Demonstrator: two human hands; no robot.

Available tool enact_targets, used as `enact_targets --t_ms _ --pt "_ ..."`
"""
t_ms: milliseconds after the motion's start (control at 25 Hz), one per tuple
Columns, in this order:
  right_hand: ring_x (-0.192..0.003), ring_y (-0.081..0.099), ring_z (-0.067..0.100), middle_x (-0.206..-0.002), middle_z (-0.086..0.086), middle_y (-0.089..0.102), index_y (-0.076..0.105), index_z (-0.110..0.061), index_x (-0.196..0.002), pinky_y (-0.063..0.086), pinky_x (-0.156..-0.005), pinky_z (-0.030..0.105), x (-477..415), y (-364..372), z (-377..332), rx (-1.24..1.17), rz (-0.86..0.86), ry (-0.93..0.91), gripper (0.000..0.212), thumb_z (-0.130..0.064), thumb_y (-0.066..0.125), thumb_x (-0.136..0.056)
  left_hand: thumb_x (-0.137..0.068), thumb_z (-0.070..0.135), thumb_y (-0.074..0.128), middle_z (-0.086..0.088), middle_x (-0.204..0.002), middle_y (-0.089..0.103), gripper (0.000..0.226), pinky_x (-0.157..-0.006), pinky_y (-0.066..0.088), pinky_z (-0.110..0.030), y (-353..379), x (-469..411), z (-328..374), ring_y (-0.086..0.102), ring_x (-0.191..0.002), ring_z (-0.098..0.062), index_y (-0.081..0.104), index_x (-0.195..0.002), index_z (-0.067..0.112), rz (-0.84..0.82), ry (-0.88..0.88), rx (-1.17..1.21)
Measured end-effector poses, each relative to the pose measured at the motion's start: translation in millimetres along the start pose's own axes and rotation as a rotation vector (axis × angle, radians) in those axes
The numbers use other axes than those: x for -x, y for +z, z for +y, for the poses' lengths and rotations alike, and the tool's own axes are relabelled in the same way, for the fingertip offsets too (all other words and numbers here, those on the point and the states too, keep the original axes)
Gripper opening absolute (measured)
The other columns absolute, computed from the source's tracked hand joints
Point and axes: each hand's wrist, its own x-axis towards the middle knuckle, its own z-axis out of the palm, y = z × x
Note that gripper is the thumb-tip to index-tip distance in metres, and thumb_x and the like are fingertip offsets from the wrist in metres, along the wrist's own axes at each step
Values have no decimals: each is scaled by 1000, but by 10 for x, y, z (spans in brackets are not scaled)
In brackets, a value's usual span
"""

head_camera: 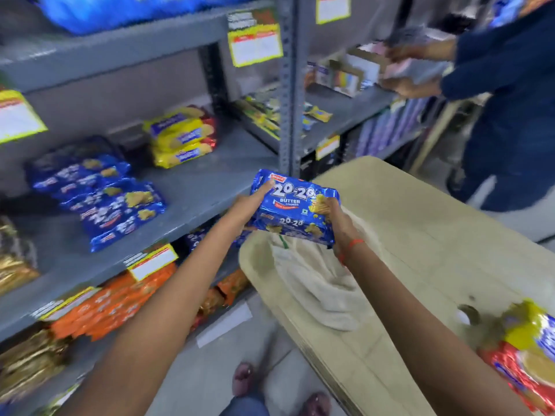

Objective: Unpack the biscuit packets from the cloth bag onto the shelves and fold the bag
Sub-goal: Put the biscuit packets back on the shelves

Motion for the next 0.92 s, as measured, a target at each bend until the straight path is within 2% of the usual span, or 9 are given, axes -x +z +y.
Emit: enact_targets --t_ms 80,160,240,360,480,560,640,800,920 --pt "-39 64 8 -48 -6 70 63 -16 -78 45 -33 13 -22 537 72 8 -138 23 27 -32 50 -94 -69 78 52 3 -93 72 67 -61 53 -26 -542 105 -101 71 -81 -14 64 -104 21 99 -40 59" --pt "-46 67 12 -53 -3 71 66 -12 -78 52 -39 19 -5 1021 121 60 -240 21 23 -27 54 -91 -74 78 45 3 -104 70 66 -70 50 -28 -1018 216 -214 70 -89 -10 66 -106 25 157 -41 113" --pt "-69 68 22 -77 6 73 69 -2 -94 60 -63 35 -4 1498 169 110 -320 23 26 -25 65 -83 -77 78 40 3 -120 63 69 -78 45 -30 -1464 303 -342 64 -104 -11 61 -116 25 239 -48 169" --pt "-99 64 25 -119 13 63 50 3 -130 54 -87 43 -30 2100 211 148 -391 35 75 -34 78 -71 -76 79 40 -2 -139 51 79 -102 41 -38 -1974 393 -450 53 -117 -23 52 -127 20 383 -59 217" --pt "-91 71 19 -121 13 64 48 0 -131 60 -72 34 -57 2859 354 241 -492 52 79 -37 80 -69 -77 76 44 -4 -128 54 85 -96 48 -40 -2553 398 -595 54 -108 -24 44 -136 14 540 -97 355" --pt "-101 67 26 -125 14 62 56 -1 -121 55 -90 45 -105 3187 414 311 -491 61 67 -40 77 -70 -78 74 45 -3 -122 51 88 -91 47 -40 -2743 362 -637 51 -109 -25 39 -141 13 570 -122 429" --pt "-113 60 30 -129 11 58 50 -4 -126 46 -102 52 -147 3370 467 380 -456 60 70 -41 74 -72 -77 76 44 -5 -137 48 91 -99 45 -44 -2822 320 -649 48 -121 -28 37 -141 13 567 -152 445" --pt "-108 53 25 -114 6 48 40 -3 -136 42 -103 46 -285 3692 609 515 -409 22 77 -49 64 -79 -72 82 41 -3 -133 52 96 -103 44 -48 -3021 123 -737 55 -109 -26 40 -141 14 573 -207 499" --pt "-96 45 21 -106 5 46 55 -9 -115 42 -97 45 -343 3780 632 559 -411 -16 57 -51 64 -79 -68 86 39 -6 -143 48 98 -106 42 -49 -3056 -4 -854 52 -122 -28 40 -141 21 548 -233 539"
